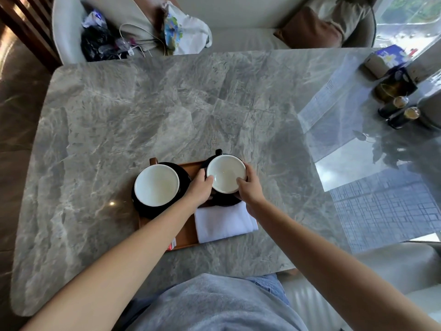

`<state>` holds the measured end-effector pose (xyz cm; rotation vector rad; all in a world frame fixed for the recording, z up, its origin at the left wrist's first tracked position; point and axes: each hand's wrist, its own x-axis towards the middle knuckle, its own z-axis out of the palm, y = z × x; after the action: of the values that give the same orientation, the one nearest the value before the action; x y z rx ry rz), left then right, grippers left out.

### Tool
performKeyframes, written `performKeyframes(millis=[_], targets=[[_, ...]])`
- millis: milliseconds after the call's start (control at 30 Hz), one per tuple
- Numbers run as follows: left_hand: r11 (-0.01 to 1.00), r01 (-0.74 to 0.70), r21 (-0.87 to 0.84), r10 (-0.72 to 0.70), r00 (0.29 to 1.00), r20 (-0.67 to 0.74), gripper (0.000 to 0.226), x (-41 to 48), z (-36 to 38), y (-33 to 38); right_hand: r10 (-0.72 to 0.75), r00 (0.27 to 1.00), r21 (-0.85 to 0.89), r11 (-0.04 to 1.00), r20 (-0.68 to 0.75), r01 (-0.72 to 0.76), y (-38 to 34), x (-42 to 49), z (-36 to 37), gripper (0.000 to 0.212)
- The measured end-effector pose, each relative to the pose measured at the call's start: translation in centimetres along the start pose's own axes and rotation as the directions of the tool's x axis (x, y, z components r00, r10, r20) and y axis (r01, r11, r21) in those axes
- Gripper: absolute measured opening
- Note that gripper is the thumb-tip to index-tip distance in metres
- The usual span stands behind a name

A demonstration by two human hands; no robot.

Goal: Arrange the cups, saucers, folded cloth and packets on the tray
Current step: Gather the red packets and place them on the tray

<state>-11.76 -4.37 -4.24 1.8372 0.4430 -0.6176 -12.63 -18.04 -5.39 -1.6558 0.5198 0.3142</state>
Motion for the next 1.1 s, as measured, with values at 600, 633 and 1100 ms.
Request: performKeyframes(millis=[600,633,1100], targets=[[0.554,-0.599,0.578,0.704,0.708,0.059,0.032,-6.4,-0.4,-6.1,-0.294,0.944,-0.565,0.757,0.153,0.327,4.9,-5.2,-6.8,0.019],[0.484,-0.604,0.633,0.699,0.702,0.136,0.032,-6.8,-0.6,-6.9,-0.248,0.949,-0.628,0.711,0.197,0.316,5.6,-5.6,-7.1,0.021],[0.200,-0.529,0.825,0.639,0.709,0.299,0.042,-7.2,-0.9,-8.7,-0.300,0.922,-0.750,0.545,0.245,0.376,6.3,-6.4,-6.0,0.033]])
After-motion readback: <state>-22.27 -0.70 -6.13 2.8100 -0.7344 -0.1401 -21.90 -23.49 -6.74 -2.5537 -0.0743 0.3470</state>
